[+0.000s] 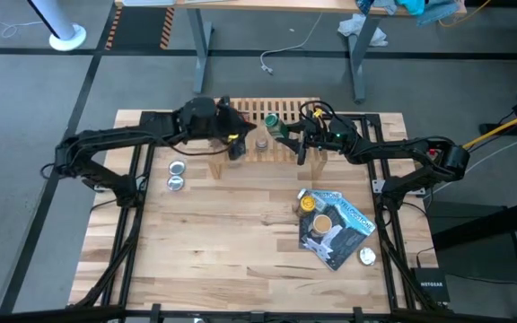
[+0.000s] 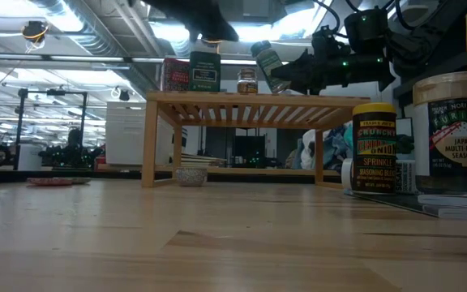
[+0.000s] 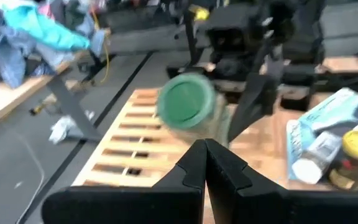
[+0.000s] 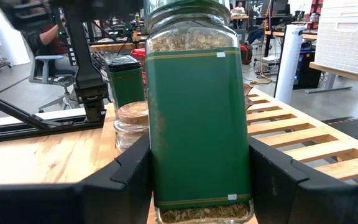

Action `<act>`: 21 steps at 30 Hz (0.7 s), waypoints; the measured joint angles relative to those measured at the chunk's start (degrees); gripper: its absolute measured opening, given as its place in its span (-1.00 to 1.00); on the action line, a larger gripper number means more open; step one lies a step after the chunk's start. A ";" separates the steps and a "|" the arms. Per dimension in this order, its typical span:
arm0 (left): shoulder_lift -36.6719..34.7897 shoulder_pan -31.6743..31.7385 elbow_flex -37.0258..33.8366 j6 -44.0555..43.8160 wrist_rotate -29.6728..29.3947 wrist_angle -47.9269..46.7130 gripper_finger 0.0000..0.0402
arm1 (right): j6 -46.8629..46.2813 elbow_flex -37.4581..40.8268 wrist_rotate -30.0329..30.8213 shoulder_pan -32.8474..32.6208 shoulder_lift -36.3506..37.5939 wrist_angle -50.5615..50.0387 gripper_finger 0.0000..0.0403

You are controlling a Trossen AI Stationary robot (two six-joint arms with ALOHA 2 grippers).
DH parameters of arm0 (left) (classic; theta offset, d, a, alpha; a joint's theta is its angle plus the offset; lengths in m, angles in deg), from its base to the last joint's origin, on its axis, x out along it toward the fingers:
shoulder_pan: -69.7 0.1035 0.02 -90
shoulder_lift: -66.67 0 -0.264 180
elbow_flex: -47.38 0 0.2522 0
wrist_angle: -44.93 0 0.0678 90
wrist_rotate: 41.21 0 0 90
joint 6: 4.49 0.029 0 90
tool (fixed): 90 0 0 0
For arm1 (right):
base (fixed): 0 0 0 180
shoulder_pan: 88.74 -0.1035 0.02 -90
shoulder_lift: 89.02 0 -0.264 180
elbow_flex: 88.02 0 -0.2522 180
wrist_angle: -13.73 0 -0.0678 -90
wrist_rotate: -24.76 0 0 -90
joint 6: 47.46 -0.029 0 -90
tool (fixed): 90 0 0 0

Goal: Shelf spices
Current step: Put the green seasoning bottle on the shelf

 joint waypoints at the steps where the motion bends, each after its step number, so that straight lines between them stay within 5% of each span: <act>1: 0.36 0.44 0.74 0.19 -0.01 -1.01 -1.00 | 0.00 0.00 -0.06 0.00 0.00 0.02 0.01; 21: 6.86 6.20 6.34 -0.05 9.18 -6.32 -1.00 | 0.01 0.00 -0.88 0.00 -0.01 0.04 0.01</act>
